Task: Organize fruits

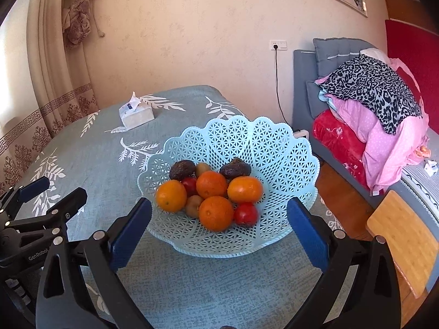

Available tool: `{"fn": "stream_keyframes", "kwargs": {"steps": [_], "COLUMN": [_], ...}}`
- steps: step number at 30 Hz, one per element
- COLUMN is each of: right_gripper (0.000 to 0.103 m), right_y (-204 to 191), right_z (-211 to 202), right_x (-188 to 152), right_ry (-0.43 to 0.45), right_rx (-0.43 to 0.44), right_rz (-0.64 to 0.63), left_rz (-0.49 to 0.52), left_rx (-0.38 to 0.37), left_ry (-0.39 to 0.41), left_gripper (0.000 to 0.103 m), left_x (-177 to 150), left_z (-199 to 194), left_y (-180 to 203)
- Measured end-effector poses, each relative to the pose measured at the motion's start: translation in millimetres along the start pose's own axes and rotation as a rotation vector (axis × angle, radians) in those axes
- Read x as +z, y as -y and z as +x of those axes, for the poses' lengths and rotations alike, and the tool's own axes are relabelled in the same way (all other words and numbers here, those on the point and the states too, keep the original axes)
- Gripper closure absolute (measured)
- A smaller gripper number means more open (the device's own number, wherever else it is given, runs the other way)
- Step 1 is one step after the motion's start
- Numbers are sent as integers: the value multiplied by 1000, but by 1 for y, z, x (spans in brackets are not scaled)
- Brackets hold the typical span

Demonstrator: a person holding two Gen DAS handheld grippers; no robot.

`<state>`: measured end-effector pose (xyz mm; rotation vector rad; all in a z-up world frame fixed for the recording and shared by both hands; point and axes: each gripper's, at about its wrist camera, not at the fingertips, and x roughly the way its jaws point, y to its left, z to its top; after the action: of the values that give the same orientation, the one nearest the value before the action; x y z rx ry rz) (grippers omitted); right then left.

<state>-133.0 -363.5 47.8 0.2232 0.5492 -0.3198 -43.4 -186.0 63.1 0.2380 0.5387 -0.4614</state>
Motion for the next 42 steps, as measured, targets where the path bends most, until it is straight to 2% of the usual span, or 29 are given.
{"fn": "stream_keyframes", "kwargs": {"steps": [42], "right_gripper": [3], "right_y": [16], "right_z": [3], "right_x": [-3], "right_ry": [-25], "right_rx": [-21], "right_rz": [12], "left_rz": [70], "left_rx": [29], "left_ry": [-6], "left_gripper": [5], "left_x": [1], "left_z": [4], "left_y": [21]}}
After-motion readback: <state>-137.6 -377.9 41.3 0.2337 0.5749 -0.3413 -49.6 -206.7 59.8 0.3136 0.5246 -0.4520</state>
